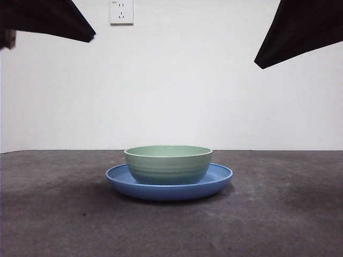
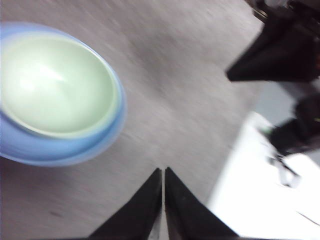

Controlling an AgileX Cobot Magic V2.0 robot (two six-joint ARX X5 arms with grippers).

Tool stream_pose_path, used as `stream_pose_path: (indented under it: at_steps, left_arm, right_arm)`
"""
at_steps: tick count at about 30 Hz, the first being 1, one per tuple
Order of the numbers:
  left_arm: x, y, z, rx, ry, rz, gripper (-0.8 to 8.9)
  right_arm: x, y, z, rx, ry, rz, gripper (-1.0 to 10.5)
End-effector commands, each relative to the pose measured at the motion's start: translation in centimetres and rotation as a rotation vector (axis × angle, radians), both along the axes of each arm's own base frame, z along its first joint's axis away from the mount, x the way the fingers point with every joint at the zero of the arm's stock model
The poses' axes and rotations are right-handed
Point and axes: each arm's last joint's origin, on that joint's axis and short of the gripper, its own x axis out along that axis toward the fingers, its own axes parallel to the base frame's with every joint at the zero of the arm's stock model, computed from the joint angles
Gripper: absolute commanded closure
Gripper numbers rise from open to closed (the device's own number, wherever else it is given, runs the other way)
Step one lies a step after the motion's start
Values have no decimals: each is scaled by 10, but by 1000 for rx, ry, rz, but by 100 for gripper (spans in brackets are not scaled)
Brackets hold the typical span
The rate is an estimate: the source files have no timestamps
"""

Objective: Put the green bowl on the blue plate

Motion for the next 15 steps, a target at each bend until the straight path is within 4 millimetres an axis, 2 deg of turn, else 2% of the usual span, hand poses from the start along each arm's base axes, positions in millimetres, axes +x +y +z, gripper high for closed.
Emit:
stream_pose_path:
  at_steps: [1,5,8,12,15]
  left_arm:
    - [-2,12,19,38,-229,124,804]
    - [-8,39,45,27,-519,424,804]
    - [-20,58,50,5,-694,611,804]
    - [-40,78,34,2,-838,813,804]
    - [-51,87,10,28,-866,919,804]
  right_arm:
    - [1,2,3,6,-14,10,938]
    - [1,2,3,6,-14,11,938]
    - [1,2,3,6,-14,11,938]
    - [1,2,3,6,-14,10,938]
    - [1,2,3,6,-14,10,938]
